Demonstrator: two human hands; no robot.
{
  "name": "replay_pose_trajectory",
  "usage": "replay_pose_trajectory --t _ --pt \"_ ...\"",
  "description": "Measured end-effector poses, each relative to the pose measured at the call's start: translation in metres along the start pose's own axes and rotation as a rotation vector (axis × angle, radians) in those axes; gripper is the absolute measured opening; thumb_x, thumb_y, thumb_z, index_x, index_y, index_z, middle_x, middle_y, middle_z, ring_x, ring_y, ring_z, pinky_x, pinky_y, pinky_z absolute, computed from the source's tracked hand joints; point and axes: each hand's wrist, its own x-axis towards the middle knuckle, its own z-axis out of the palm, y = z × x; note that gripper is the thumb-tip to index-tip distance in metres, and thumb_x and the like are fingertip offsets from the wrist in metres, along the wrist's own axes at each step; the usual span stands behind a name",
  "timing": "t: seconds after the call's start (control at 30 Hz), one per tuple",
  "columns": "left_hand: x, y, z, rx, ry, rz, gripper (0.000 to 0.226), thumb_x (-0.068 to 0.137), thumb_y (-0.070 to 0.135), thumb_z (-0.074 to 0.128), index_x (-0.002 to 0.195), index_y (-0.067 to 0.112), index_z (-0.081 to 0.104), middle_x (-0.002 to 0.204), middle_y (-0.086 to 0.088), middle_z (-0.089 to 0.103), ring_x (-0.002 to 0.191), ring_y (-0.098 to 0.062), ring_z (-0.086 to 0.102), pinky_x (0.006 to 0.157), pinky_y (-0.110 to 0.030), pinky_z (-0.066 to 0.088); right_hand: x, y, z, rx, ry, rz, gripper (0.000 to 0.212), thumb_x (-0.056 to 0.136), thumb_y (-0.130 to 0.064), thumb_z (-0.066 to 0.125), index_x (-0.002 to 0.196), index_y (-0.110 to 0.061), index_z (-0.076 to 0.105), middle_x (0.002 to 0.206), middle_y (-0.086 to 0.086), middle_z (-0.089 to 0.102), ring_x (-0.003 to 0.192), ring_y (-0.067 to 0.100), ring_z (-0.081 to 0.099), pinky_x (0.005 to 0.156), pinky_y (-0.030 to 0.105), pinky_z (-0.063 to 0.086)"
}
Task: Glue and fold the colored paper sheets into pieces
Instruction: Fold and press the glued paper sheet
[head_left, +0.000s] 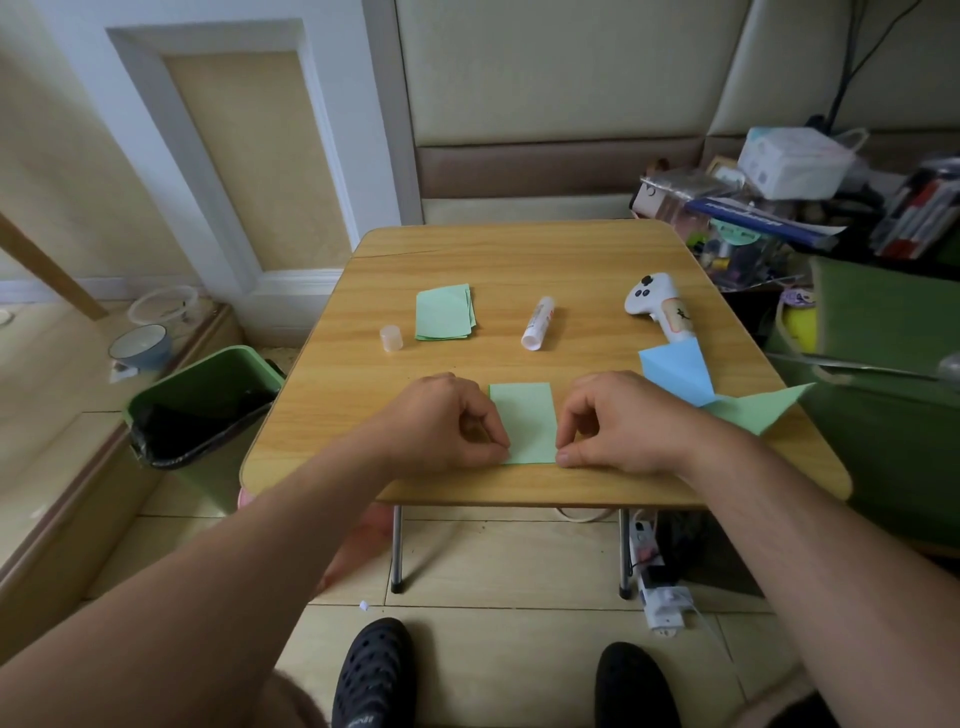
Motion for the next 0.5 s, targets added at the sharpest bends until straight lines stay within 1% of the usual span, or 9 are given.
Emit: replay_pose_trajectory --t 0.07,0.13,0.2,0.27,0.33,0.4,0.43,0.5 --pt "-0.001 0.000 0.000 -0.024 -0.006 -0.016 0.012 0.074 0.027 0.088 0.079 0.036 0.080 0.077 0.023 0.066 0.080 -0.007 0.060 0.069 -0.016 0.046 0.000 -0.001 0.000 -0.007 -0.016 0.018 0.013 0.077 -0.034 0.090 0.078 -0.035 0.078 0.092 -0.013 0.069 0.087 0.005 0.062 0.081 0.032 0.058" --pt "-0.001 0.002 0.001 -0.034 0.004 -0.039 0.010 0.076 0.029 0.086 0.080 0.036 0.080 0.076 0.026 0.064 0.079 -0.005 0.060 0.068 -0.016 0.047 -0.001 -0.002 0.000 -0.002 -0.020 0.029 0.012 0.079 -0.034 0.089 0.078 -0.034 0.078 0.090 -0.012 0.070 0.086 0.006 0.063 0.079 0.032 0.058" --pt "0.001 0.005 0.004 -0.048 0.041 -0.066 0.007 0.077 0.031 0.085 0.079 0.035 0.079 0.069 0.024 0.060 0.072 -0.005 0.058 0.065 -0.018 0.045 0.001 -0.005 0.001 0.033 0.016 0.039 0.010 0.081 -0.033 0.087 0.077 -0.032 0.077 0.083 -0.011 0.069 0.078 0.005 0.061 0.072 0.028 0.056" --pt "0.004 0.008 0.009 -0.046 0.093 -0.079 0.007 0.077 0.033 0.083 0.077 0.036 0.077 0.062 0.018 0.057 0.066 -0.004 0.056 0.063 -0.019 0.041 0.003 -0.011 0.005 0.068 0.079 0.053 0.010 0.081 -0.033 0.083 0.075 -0.031 0.075 0.075 -0.011 0.065 0.069 0.004 0.057 0.064 0.025 0.049" --pt "0.006 0.009 0.015 0.004 0.107 -0.064 0.009 0.077 0.040 0.082 0.075 0.039 0.073 0.062 0.012 0.057 0.068 -0.004 0.055 0.067 -0.024 0.043 0.005 -0.018 0.009 0.055 0.108 0.062 0.010 0.081 -0.034 0.080 0.074 -0.031 0.073 0.074 -0.011 0.063 0.068 0.004 0.056 0.062 0.024 0.046" --pt "0.008 0.010 0.019 0.052 0.105 -0.043 0.009 0.075 0.048 0.079 0.074 0.043 0.070 0.063 0.011 0.056 0.073 -0.003 0.053 0.075 -0.030 0.048 0.005 -0.024 0.013 -0.008 0.101 0.068 0.010 0.082 -0.035 0.078 0.076 -0.031 0.072 0.080 -0.011 0.064 0.073 0.005 0.057 0.059 0.024 0.042" --pt "0.007 0.010 0.019 0.060 0.105 -0.042 0.009 0.074 0.052 0.076 0.075 0.044 0.070 0.063 0.011 0.056 0.075 -0.003 0.053 0.079 -0.033 0.050 0.005 -0.025 0.014 -0.037 0.099 0.072 0.010 0.083 -0.035 0.077 0.076 -0.031 0.071 0.082 -0.011 0.065 0.076 0.005 0.058 0.058 0.023 0.040" --pt "0.007 0.008 0.017 0.071 0.094 -0.053 0.016 0.069 0.061 0.067 0.074 0.047 0.069 0.065 0.012 0.057 0.078 -0.002 0.053 0.082 -0.037 0.051 0.003 -0.025 0.016 -0.055 0.098 0.066 0.012 0.083 -0.036 0.078 0.075 -0.031 0.070 0.085 -0.010 0.066 0.079 0.005 0.058 0.058 0.024 0.039"
